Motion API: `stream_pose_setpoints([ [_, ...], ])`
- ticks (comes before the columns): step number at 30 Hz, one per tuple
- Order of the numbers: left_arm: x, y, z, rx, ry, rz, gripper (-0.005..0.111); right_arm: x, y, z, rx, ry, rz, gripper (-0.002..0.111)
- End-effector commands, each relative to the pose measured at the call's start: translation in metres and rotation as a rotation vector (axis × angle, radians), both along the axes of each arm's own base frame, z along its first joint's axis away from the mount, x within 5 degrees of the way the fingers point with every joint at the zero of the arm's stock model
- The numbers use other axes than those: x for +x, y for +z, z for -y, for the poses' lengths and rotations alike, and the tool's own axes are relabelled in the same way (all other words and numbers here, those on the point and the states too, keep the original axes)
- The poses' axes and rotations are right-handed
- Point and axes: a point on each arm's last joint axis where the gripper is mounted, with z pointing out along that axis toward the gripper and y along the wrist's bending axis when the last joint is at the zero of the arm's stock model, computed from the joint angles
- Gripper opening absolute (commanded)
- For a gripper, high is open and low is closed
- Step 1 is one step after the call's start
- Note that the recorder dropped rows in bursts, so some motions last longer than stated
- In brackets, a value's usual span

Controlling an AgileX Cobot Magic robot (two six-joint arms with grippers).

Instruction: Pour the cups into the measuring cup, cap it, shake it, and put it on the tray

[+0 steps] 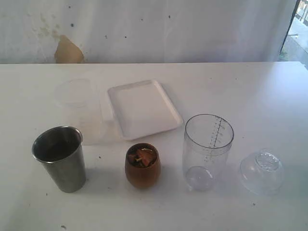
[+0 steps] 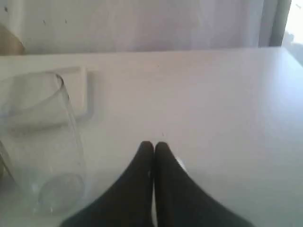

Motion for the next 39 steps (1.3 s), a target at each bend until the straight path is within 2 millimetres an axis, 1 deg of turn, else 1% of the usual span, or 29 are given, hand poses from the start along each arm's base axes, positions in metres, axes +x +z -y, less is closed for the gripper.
stream_pose_setpoints([
  [1, 0.000, -0.001, 0.000, 0.003, -0.003, 0.009, 0.000, 0.001, 0.020, 0.001, 0.006, -0.011, 0.230, 0.000],
  [7, 0.000, -0.001, 0.000, 0.003, -0.003, 0.009, 0.000, -0.006, 0.048, 0.002, 0.036, -0.017, 0.543, 0.000],
  [9, 0.000, -0.001, 0.000, 0.003, -0.003, 0.009, 0.000, -0.009, 0.054, 0.002, 0.199, 0.007, 0.618, 0.000],
  [10, 0.000, -0.001, 0.000, 0.003, -0.003, 0.009, 0.000, -0.010, 0.056, 0.002, 0.235, 0.014, 0.637, 0.000],
  [11, 0.000, -0.001, 0.000, 0.003, -0.003, 0.009, 0.000, -0.011, 0.058, 0.002, 0.223, 0.020, 0.661, 0.000],
  [12, 0.000, -0.001, 0.000, 0.003, -0.003, 0.009, 0.000, -0.012, 0.063, -0.001, 0.152, 0.037, 0.679, 0.001],
  [13, 0.000, -0.001, 0.000, 0.003, -0.003, 0.009, 0.000, -0.014, 0.070, -0.003, 0.107, 0.054, 0.697, 0.004],
  [15, 0.000, -0.001, 0.000, 0.003, -0.003, 0.009, 0.000, -0.017, 0.090, -0.006, 0.101, 0.087, 0.734, 0.025],
  [16, 0.000, -0.001, 0.000, 0.003, -0.003, 0.009, 0.000, -0.017, 0.104, -0.006, 0.100, 0.088, 0.745, 0.046],
  [17, 0.000, -0.001, 0.000, 0.003, -0.003, 0.009, 0.000, -0.014, 0.111, -0.006, 0.100, 0.086, 0.733, 0.063],
  [18, 0.000, -0.001, 0.000, 0.003, -0.003, 0.009, 0.000, -0.009, 0.125, -0.005, 0.100, 0.082, 0.716, 0.084],
  [19, 0.000, -0.001, 0.000, 0.003, -0.003, 0.009, 0.000, -0.005, 0.131, -0.006, 0.087, 0.079, 0.699, 0.093],
  [20, 0.000, -0.001, 0.000, 0.003, -0.003, 0.009, 0.000, 0.002, 0.142, -0.008, 0.012, 0.087, 0.674, 0.104],
  [21, 0.000, -0.001, 0.000, 0.003, -0.003, 0.009, 0.000, 0.008, 0.150, -0.010, -0.051, 0.100, 0.657, 0.105],
  [23, 0.000, -0.001, 0.000, 0.003, -0.003, 0.009, 0.000, 0.017, 0.163, -0.016, -0.037, 0.167, 0.644, 0.105],
  [25, 0.000, -0.001, 0.000, 0.003, -0.003, 0.009, 0.000, 0.027, 0.170, -0.026, -0.003, 0.289, 0.628, 0.105],
  [26, 0.000, -0.001, 0.000, 0.003, -0.003, 0.009, 0.000, 0.031, 0.172, -0.033, -0.026, 0.367, 0.615, 0.105],
  [28, 0.000, -0.001, 0.000, 0.003, -0.003, 0.009, 0.000, 0.039, 0.167, -0.050, -0.114, 0.575, 0.545, 0.105],
  [29, 0.000, -0.001, 0.000, 0.003, -0.003, 0.009, 0.000, 0.043, 0.162, -0.057, -0.119, 0.667, 0.488, 0.105],
  [31, 0.000, -0.001, 0.000, 0.003, -0.003, 0.009, 0.000, 0.048, 0.158, -0.063, -0.099, 0.755, 0.416, 0.105],
  [35, 0.000, -0.001, 0.000, 0.003, -0.003, 0.009, 0.000, 0.063, 0.143, -0.067, -0.044, 0.813, 0.269, 0.105],
  [39, 0.000, -0.001, 0.000, 0.003, -0.003, 0.009, 0.000, 0.073, 0.132, -0.075, -0.033, 0.871, 0.187, 0.105],
])
